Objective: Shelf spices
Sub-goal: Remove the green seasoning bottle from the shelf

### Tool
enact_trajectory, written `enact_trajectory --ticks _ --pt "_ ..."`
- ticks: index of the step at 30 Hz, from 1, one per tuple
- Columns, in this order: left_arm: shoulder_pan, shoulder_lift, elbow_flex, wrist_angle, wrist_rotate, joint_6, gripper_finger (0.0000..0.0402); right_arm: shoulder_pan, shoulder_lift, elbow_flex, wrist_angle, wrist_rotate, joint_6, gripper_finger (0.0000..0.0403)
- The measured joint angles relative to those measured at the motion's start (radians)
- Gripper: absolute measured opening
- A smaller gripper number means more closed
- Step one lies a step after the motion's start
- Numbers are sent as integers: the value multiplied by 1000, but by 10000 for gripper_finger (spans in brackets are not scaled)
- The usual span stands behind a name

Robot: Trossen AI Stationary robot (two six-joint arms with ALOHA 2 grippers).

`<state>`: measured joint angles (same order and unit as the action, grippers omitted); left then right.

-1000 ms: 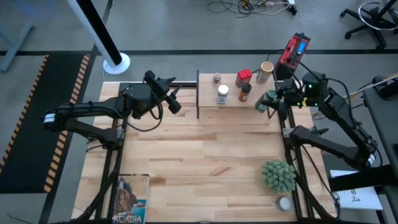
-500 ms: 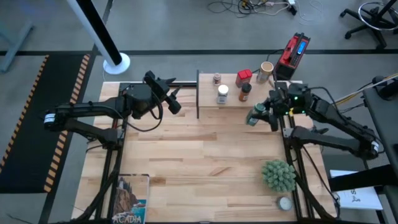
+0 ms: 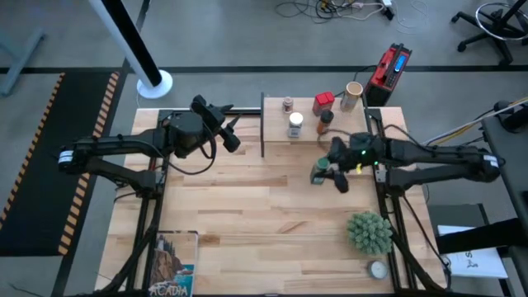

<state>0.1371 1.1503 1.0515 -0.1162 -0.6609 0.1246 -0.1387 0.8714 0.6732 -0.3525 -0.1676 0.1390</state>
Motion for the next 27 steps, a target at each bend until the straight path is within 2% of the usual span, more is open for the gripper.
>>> enact_trajectory --ticks 6,16,20,27 --pt "0 0 0 -9 0 -3 175 117 112 8 19 151 26 178" --pt "-1 0 0 -30 23 -16 164 250 249 -1 103 273 104 178" --pt "-1 0 0 -28 24 -16 160 282 276 -26 203 281 121 178" --pt "0 0 0 -27 25 -16 167 320 297 -104 279 371 192 178"
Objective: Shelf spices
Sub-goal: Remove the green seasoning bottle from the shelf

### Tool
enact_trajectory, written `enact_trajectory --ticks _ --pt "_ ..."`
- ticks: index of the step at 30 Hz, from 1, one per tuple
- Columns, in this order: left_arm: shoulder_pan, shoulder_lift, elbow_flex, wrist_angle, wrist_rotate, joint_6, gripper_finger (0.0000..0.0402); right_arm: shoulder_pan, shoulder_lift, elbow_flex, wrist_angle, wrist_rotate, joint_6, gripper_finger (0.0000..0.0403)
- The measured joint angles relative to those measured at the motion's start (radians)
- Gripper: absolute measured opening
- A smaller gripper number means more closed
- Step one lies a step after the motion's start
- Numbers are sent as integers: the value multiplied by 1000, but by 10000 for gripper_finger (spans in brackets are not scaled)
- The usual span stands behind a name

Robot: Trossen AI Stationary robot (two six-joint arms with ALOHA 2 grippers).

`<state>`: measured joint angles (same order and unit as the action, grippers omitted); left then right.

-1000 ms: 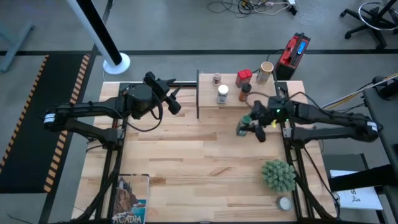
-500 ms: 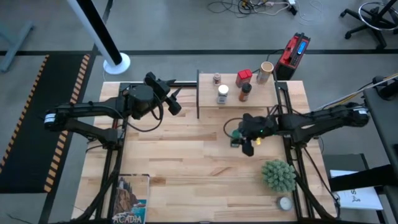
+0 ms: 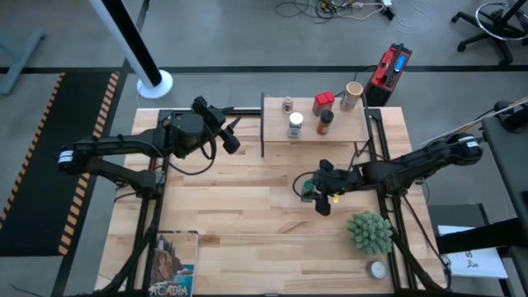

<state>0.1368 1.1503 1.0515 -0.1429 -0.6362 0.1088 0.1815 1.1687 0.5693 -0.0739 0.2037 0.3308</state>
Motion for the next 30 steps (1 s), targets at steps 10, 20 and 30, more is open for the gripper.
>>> enact_trajectory --ticks 10,20,30 --pt "1 0 0 0 1 1 175 78 1 -114 139 157 68 178" --pt "1 0 0 1 1 1 165 104 59 -119 139 323 63 178" --pt "1 0 0 0 1 -1 174 95 156 -124 145 415 209 178"
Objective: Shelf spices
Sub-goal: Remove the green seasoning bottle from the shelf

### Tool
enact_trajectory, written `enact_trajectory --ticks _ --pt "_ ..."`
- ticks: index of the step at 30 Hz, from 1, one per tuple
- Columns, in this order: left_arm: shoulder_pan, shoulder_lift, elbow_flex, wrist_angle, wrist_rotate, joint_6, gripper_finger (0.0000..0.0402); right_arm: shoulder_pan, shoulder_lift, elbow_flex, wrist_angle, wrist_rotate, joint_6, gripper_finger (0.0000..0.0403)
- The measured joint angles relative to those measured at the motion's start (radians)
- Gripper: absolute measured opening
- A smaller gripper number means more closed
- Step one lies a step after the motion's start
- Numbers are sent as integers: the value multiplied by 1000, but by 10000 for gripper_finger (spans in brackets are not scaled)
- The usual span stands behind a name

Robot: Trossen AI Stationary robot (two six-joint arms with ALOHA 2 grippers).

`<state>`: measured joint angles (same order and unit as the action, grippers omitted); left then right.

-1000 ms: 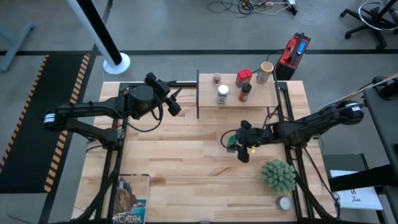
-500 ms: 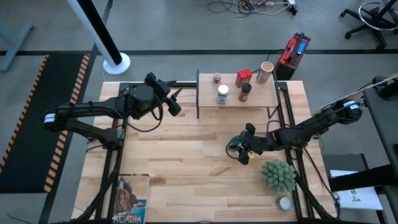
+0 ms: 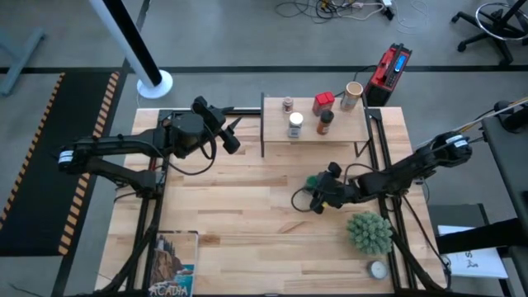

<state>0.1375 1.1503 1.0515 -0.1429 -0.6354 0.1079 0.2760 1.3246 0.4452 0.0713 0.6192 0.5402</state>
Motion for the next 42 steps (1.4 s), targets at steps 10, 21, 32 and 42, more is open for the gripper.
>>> enact_trajectory --ticks 10,21,32,42 --pt "0 0 0 0 0 -1 170 -4 1 -18 -9 74 189 178" --pt "0 0 0 0 0 -5 162 -7 -41 -13 -113 96 217 179" --pt "0 0 0 0 0 -5 177 -22 -42 -12 -153 120 191 179" --pt "0 0 0 0 0 -5 170 -22 -42 15 -206 105 168 179"
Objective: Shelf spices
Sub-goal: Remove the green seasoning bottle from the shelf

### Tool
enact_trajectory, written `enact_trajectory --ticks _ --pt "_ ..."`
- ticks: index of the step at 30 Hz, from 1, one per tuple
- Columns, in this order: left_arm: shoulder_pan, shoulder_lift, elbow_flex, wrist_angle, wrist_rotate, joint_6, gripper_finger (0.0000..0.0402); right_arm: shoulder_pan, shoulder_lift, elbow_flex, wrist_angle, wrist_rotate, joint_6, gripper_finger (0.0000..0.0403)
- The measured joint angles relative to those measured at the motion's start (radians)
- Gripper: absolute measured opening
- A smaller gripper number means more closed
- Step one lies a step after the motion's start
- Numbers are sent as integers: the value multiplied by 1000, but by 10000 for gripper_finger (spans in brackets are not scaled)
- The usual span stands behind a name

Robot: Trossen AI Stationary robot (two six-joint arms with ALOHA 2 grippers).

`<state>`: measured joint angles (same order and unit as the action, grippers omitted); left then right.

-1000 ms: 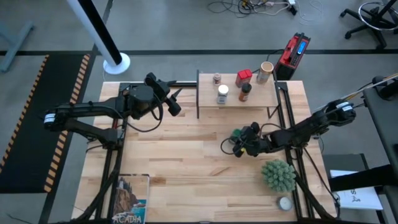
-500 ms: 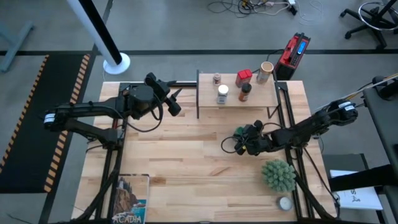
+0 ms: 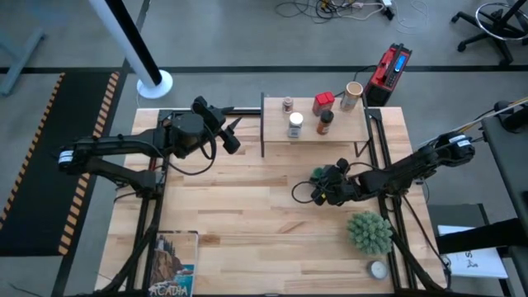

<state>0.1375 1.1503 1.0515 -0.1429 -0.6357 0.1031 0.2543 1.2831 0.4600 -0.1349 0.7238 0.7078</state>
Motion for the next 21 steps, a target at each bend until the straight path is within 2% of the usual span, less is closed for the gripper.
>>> enact_trajectory --ticks 8,21 --pt "0 0 0 0 0 0 164 0 1 5 -1 -2 -14 192" --pt "0 0 0 0 0 0 178 0 2 5 0 -5 -12 231"
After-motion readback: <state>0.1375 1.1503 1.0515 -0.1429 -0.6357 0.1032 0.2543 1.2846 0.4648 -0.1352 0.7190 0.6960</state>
